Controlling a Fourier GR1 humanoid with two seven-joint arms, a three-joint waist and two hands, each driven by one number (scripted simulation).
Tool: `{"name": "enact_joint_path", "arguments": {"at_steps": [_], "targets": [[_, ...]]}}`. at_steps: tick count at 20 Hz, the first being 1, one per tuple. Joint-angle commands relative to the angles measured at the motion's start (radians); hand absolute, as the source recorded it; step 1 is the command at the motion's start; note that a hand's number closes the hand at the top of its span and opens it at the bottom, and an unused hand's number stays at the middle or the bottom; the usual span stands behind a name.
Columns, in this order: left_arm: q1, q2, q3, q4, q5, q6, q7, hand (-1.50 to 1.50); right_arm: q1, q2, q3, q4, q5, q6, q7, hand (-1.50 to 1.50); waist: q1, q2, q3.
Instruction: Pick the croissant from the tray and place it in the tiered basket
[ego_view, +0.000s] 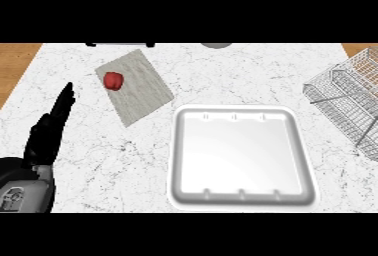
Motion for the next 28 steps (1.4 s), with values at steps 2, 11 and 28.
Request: {"name": "enact_joint_path", "arguments": {"at_steps": [2,11,28], "targets": [[-0.023,-0.014,0.017,0.056,-0.007,0.005,-0.038,0.0,0.065,-0.008,-0.043,-0.043,-0.054,0.027,-0.059,1.5,-0.009,-0.001,0.0],[0.003,0.007,0.021,-0.014,0.001,-0.035,0.014,0.0,0.189,-0.012,-0.186,-0.087,-0.217,-0.018,-0.172,1.5,-0.005,-0.002,0.001],[0.035,-0.035,0.026,0.031,-0.047,-0.001,-0.063,0.0,0.353,0.025,-0.259,-0.404,-0.306,-0.332,-0.134,-1.5,-0.027,-0.012,-0.001]]}}
